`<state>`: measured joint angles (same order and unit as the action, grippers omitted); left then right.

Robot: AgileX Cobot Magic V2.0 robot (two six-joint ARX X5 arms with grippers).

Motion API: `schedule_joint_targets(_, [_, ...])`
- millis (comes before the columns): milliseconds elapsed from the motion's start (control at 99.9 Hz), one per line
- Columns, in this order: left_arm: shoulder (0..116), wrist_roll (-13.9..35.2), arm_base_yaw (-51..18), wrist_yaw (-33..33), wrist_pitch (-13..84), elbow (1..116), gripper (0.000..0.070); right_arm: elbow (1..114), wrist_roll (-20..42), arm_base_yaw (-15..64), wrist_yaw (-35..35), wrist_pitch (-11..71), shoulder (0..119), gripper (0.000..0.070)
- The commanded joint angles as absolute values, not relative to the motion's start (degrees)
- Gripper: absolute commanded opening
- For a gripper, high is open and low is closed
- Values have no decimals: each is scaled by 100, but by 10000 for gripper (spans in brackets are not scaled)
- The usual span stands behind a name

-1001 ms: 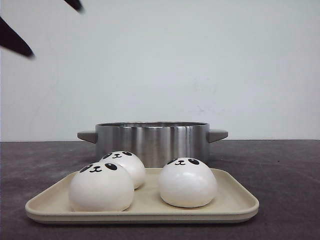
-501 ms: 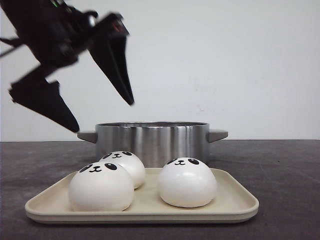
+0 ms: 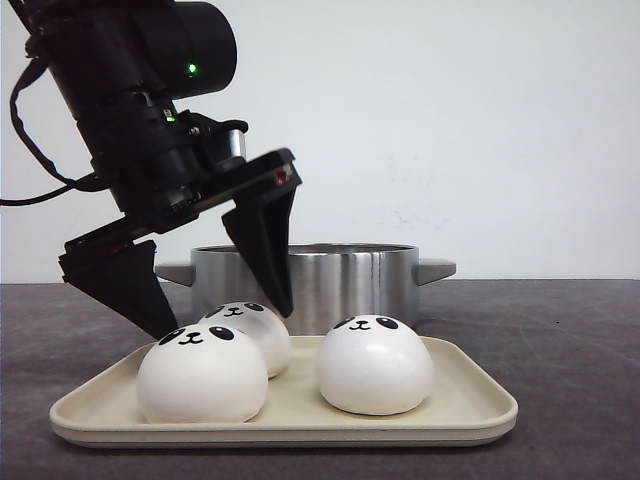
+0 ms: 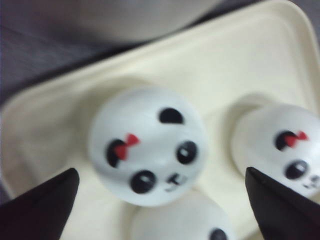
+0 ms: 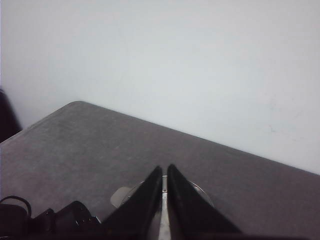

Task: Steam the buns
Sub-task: 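Lower the left gripper onto the bun farthest from the robot and close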

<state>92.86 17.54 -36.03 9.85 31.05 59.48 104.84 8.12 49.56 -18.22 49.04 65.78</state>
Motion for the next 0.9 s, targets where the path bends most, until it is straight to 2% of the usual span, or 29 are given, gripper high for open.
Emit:
schedule_joint_targets(0, [9489,1712,-3660,825,3079,6071,678,10586,906,5013,-1837,4851,6591,8])
schedule_joint_targets(230, [9738,1717,-3669,742,3059,6071,662,10586,928,5013,-1841,4853,6576,8])
schedule_joint_targets(340, [9828,1741,-3675,742,3076,6071,582,10586,928,5013,-1839,4858,6578,8])
schedule_joint_targets(671, [9841,1739,-3688,744,2646,6071,596,10584,996,5013,-1844,5068,6578,8])
schedule_joint_targets(731, [9845,1730,-3688,733,2644,6071,574,10586,1020,5013,-1841,5076,6578,8])
schedule_joint_targets(761, [9850,1728,-3691,727,2655,6071,526,10586,1033,5013,-1841,5078,6576,8])
schedule_joint_targets(791, [9852,1717,-3693,727,2672,6071,446,10586,1037,5013,-1844,5081,6576,8])
schedule_joint_targets(891, [9850,1717,-3693,729,2735,6071,78,10586,1052,5013,-1841,5107,6576,8])
